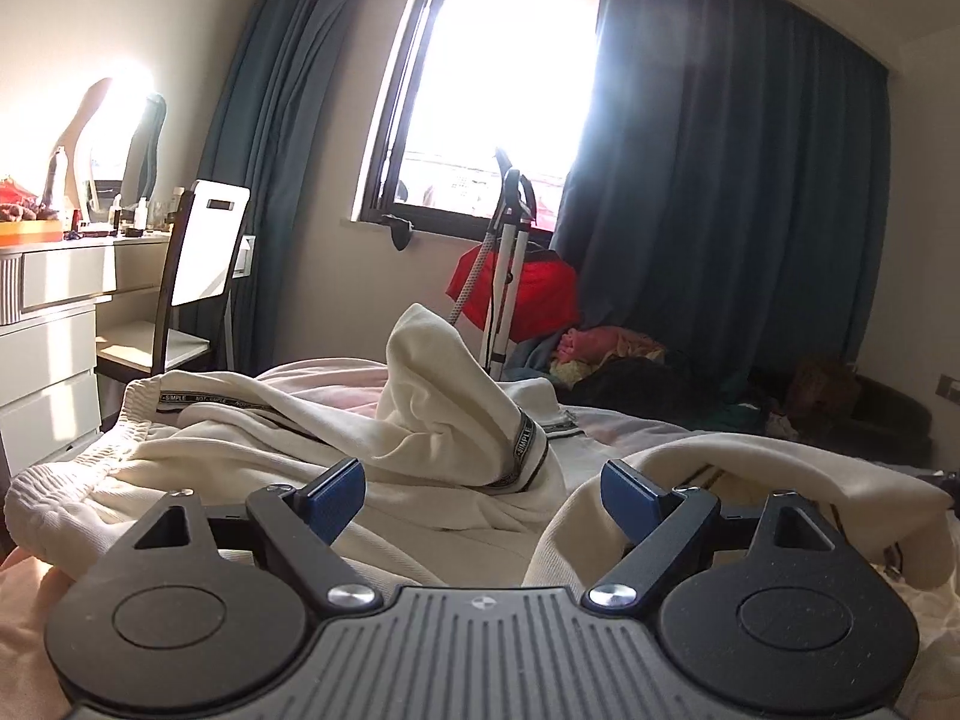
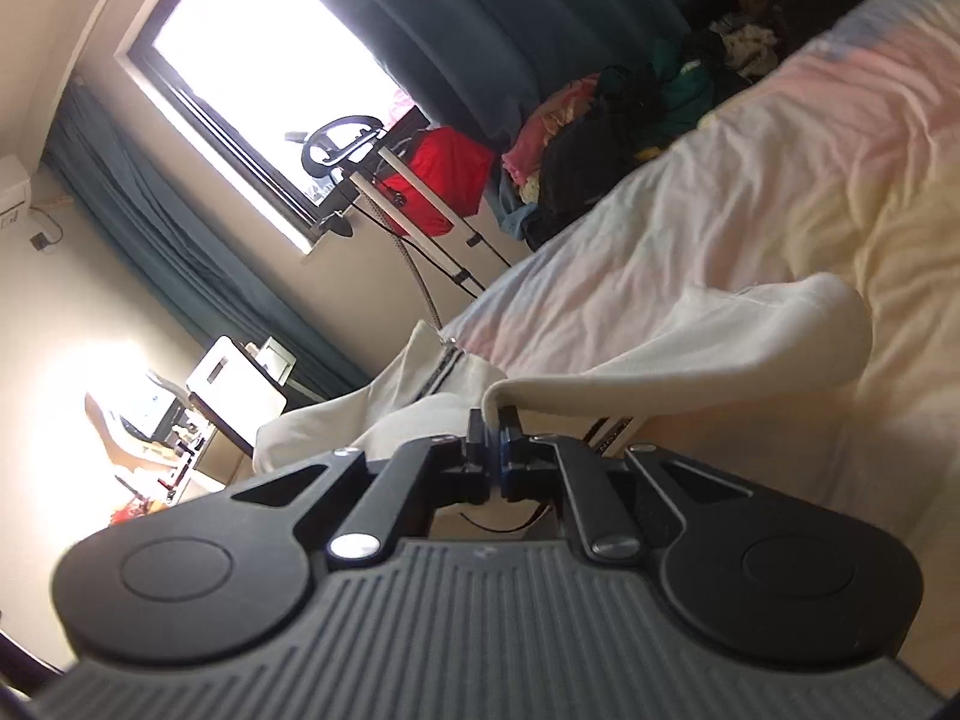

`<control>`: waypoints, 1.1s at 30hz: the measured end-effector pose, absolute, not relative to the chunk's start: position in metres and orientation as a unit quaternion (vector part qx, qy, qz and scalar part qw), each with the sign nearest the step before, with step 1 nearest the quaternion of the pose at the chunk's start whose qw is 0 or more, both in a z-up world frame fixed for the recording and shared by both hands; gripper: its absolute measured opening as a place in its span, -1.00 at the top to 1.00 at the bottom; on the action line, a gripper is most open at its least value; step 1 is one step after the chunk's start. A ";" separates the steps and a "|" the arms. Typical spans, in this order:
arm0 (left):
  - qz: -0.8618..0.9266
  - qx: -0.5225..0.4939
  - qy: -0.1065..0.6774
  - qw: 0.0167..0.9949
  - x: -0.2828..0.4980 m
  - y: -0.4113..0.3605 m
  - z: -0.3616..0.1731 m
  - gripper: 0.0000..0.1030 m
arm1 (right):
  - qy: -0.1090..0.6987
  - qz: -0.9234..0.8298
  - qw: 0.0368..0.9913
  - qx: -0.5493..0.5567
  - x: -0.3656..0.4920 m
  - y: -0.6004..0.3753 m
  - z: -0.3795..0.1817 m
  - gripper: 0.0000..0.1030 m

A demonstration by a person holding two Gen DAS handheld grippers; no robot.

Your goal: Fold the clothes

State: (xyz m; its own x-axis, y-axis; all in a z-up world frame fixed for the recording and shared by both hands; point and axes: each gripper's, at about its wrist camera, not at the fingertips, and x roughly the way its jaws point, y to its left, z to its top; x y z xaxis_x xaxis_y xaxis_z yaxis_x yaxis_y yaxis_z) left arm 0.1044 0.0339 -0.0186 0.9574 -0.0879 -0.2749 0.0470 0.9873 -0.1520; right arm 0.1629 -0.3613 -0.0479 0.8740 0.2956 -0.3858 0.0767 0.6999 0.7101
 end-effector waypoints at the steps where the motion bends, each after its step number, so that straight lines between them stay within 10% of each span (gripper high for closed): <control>1: -0.041 -0.066 0.146 0.986 0.100 0.029 -0.018 -0.70 | 0.251 0.060 0.884 0.391 0.152 -0.367 -0.058 0.87; 16: -0.026 -0.114 0.247 0.962 0.070 0.006 -0.052 -0.70 | 0.274 0.071 0.752 0.595 0.123 -0.421 -0.138 0.43; 21: -0.021 -0.092 0.253 0.963 0.076 -0.005 -0.056 -0.70 | 0.258 0.007 0.698 0.669 0.111 -0.440 -0.168 -0.43; 28: -0.024 -0.073 0.265 0.961 0.085 -0.014 -0.067 -0.71 | 0.260 -0.039 0.678 0.686 0.127 -0.446 -0.193 -0.38; 33: -0.027 -0.079 0.266 0.960 0.089 -0.014 -0.070 -0.71 | 0.258 -0.063 0.703 0.660 0.145 -0.453 -0.196 0.01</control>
State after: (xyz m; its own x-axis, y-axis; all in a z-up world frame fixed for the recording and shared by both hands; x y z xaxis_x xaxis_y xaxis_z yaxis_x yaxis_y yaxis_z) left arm 0.0892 -0.0136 -0.0700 0.8569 -0.0944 -0.5067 0.0104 0.9861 -0.1661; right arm 0.1450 -0.4532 -0.1957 0.8588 0.2511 -0.4466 0.4296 0.1220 0.8947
